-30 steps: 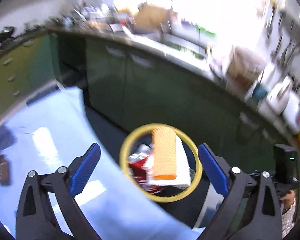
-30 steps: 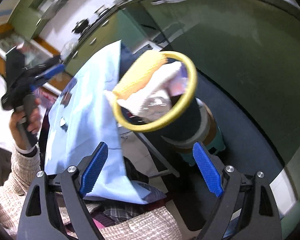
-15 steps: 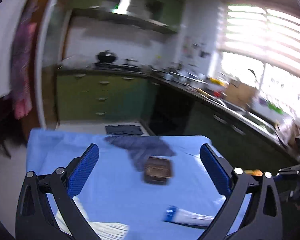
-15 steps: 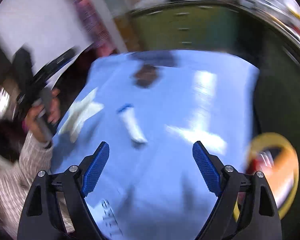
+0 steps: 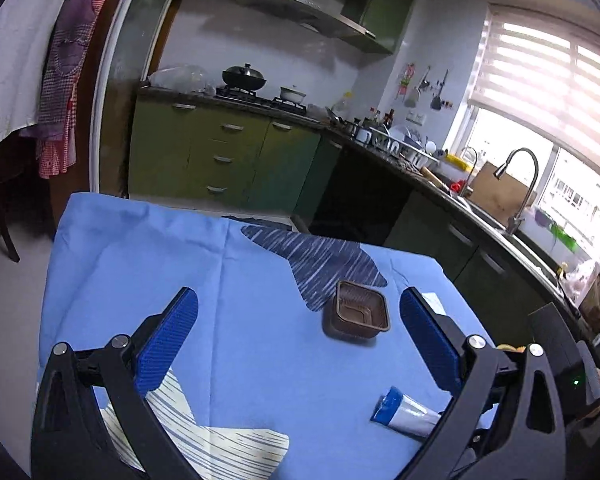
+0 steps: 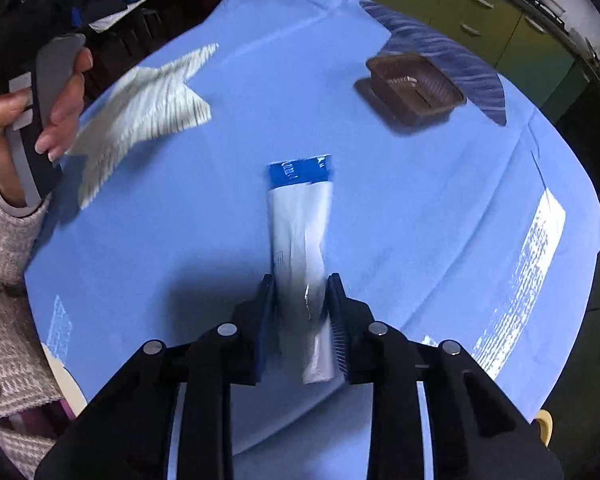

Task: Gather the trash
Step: 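Carry the tube packet over the yellow bin and open the right gripper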

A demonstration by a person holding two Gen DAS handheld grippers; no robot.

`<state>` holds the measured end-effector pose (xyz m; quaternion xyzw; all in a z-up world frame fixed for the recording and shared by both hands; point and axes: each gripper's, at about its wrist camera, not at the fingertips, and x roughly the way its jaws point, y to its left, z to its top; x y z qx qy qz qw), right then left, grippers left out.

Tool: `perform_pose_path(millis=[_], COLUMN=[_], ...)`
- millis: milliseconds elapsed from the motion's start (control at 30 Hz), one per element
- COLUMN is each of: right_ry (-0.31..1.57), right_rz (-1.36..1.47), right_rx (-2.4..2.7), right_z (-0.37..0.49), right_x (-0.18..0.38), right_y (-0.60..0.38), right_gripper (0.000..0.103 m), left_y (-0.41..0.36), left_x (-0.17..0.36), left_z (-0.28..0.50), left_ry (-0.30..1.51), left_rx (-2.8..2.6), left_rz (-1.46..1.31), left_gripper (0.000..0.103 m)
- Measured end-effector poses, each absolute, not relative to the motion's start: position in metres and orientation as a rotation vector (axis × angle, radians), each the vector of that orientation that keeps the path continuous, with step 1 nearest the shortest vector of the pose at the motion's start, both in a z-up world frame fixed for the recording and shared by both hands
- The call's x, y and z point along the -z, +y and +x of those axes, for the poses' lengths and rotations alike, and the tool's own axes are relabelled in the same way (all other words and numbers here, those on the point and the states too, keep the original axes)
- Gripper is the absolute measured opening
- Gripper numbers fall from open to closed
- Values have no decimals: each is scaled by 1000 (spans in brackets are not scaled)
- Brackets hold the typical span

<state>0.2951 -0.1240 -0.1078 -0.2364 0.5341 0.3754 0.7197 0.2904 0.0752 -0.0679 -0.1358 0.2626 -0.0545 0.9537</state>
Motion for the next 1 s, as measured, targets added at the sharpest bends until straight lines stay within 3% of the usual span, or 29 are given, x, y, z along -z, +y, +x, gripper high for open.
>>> perform_pose_path(millis=[100,267,533,767,1000], right_ry=[1160,1126,1106,1143,1240], right_rz=[-474,-278,81,184,172], right_rx=[-795,-769,-268,121,209], right_z=[293,286,275,260,273], right_x=[100,72,36,70,124], right_y=[-136,-181,-395,-517,-521], right_gripper=[17,15,17,17,18], left_y=[71,64,46,41,43], left_x=[73,88,99,102,105], left_z=[292,298,302,303,306], left_ry=[545,591,641,654,672], left_rx=[125,129,162,172,168], left_rz=[-270,-243,-181,-153,-160], left_gripper=[96,96,96,96,96])
